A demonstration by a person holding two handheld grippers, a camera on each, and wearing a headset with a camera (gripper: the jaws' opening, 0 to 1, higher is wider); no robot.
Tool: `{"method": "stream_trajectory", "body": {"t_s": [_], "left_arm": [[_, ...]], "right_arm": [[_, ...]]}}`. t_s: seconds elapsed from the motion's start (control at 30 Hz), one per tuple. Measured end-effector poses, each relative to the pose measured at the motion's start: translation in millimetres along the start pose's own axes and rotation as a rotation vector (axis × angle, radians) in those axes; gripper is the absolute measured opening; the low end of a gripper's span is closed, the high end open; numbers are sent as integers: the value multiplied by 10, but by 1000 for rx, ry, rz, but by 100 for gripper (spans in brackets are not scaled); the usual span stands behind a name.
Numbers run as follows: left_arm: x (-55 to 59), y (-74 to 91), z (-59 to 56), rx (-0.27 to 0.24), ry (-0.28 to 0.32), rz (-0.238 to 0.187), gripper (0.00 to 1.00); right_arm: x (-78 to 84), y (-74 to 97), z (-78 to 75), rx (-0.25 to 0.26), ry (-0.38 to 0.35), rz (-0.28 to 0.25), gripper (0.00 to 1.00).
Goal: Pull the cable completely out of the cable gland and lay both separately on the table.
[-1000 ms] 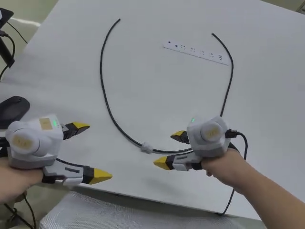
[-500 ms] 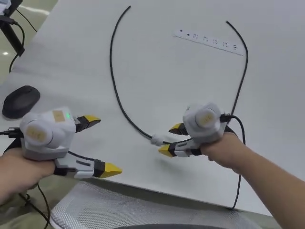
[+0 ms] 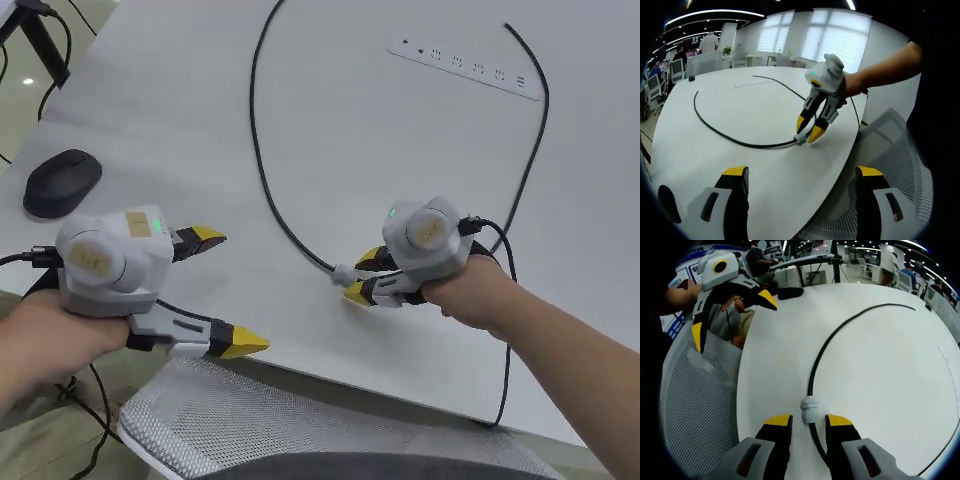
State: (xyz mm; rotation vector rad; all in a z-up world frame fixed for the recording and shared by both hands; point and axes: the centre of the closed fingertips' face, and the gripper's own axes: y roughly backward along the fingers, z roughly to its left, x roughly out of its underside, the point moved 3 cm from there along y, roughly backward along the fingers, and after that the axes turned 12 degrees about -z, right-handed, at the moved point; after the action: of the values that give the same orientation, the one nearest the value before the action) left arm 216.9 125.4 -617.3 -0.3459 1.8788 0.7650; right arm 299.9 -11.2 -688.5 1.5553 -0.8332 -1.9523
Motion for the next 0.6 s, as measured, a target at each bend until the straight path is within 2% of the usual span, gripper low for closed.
{"method": "stream_trajectory", "body": {"t_s": [0.17, 0.3, 0.47, 0.53, 0.6], "left_arm": [[-16, 37, 23, -24, 18, -17, 88], [-4, 41, 30, -31, 22, -12, 87], [-25, 32, -11, -28, 17, -15, 87], [-30, 17, -34, -20, 15, -16, 87], [-36, -3, -49, -14, 2, -10, 86]], "right_arm": [[-13, -21, -6, -10, 11, 0, 19], [-5, -37, -12, -20, 34, 14, 9], [-21, -48, -17, -20, 31, 17, 9], [-20, -51, -18, -12, 59, 24, 9], [-12, -40, 11, -12, 41, 30, 8]]}}
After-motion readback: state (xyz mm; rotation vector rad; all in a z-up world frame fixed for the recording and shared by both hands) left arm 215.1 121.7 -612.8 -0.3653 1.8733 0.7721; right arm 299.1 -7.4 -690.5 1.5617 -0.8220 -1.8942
